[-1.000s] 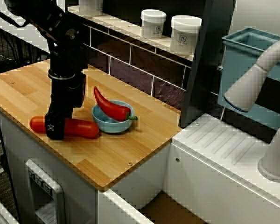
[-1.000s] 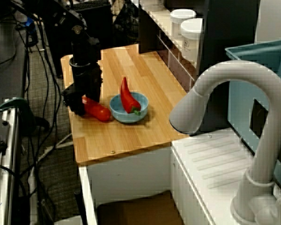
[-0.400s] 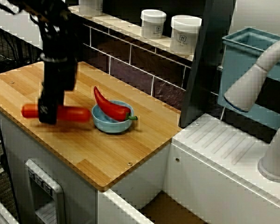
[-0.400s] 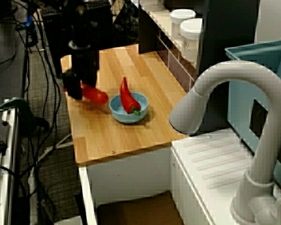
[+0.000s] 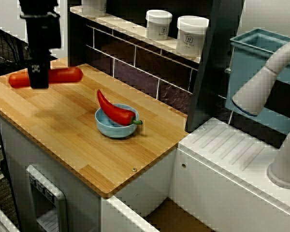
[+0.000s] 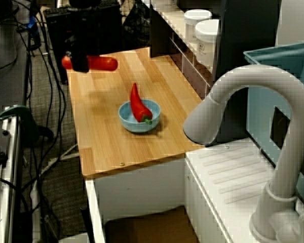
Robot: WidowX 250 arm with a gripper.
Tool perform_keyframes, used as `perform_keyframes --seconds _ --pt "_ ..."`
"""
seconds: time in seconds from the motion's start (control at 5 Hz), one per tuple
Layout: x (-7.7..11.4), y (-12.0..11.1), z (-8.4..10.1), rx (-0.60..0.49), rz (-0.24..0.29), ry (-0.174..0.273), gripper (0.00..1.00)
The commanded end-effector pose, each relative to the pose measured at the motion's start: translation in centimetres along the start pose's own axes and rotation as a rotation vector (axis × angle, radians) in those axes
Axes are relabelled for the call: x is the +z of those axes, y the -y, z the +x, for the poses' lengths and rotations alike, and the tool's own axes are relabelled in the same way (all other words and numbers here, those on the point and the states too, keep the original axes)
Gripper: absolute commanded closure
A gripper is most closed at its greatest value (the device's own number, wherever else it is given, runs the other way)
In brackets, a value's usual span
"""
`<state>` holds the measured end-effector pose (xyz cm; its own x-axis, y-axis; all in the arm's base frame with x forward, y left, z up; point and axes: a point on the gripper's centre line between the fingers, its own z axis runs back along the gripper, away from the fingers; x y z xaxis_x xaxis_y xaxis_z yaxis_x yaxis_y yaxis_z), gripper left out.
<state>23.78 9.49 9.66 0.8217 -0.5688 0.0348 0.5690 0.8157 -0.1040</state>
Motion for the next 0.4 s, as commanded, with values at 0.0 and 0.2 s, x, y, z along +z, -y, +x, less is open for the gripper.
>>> perform_keyframes --seconds 0.0,0.2 --pt "3.2 -4.5 -1.6 0.502 -0.007 0.018 1.00" --pt "3.9 -5.6 -2.0 0.673 -0.024 0.006 1.00"
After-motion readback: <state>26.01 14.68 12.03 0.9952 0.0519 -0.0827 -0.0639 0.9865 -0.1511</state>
